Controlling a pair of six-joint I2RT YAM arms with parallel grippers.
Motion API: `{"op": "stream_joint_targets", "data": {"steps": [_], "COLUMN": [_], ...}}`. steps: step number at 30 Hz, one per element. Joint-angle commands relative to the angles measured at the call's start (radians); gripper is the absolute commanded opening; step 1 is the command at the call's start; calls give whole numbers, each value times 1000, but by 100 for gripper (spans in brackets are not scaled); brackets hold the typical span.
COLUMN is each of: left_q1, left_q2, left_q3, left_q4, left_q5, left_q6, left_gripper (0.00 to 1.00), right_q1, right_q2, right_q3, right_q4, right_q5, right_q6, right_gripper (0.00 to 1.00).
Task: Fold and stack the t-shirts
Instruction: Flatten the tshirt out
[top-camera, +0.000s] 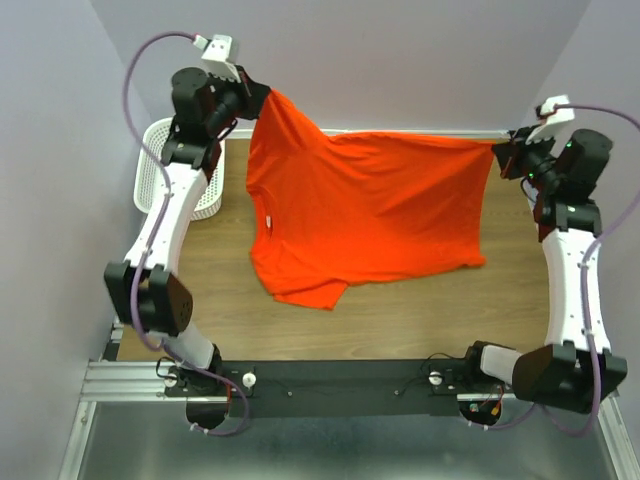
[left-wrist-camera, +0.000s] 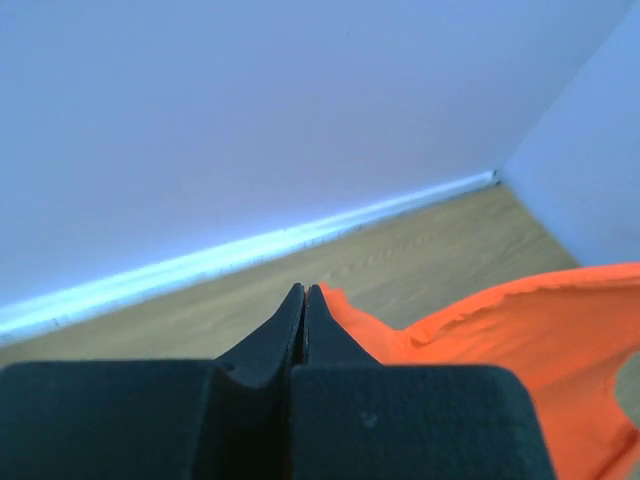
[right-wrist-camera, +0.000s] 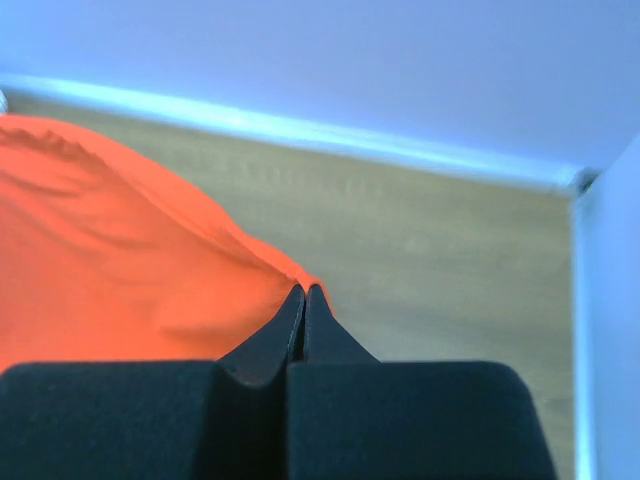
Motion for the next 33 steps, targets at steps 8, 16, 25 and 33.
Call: {"op": "stream_joint_targets", "data": {"steps": [8,16,25,33], "left_q1": [-3,-3,-3,-3], "left_q2": [-610,-793,-831,-842], "left_q3": [-38,184,176,-345], "left_q4": [160,176,176,317], "left_q5": [-108,-168,-160,-119], "left_q6": [45,-9,-40,-110], "left_gripper": [0,0,0,0], "right_q1": [-8,-6,-6,-6], "right_q2": [-180,-158,-189,-301], "right_q3": [655,1078,1099,536], "right_q4": [-183,-229,-234,-226], "right_q5": [45,152,203,-22], "right_q6": [51,122,117,122], "right_gripper": [0,0,1,1]}}
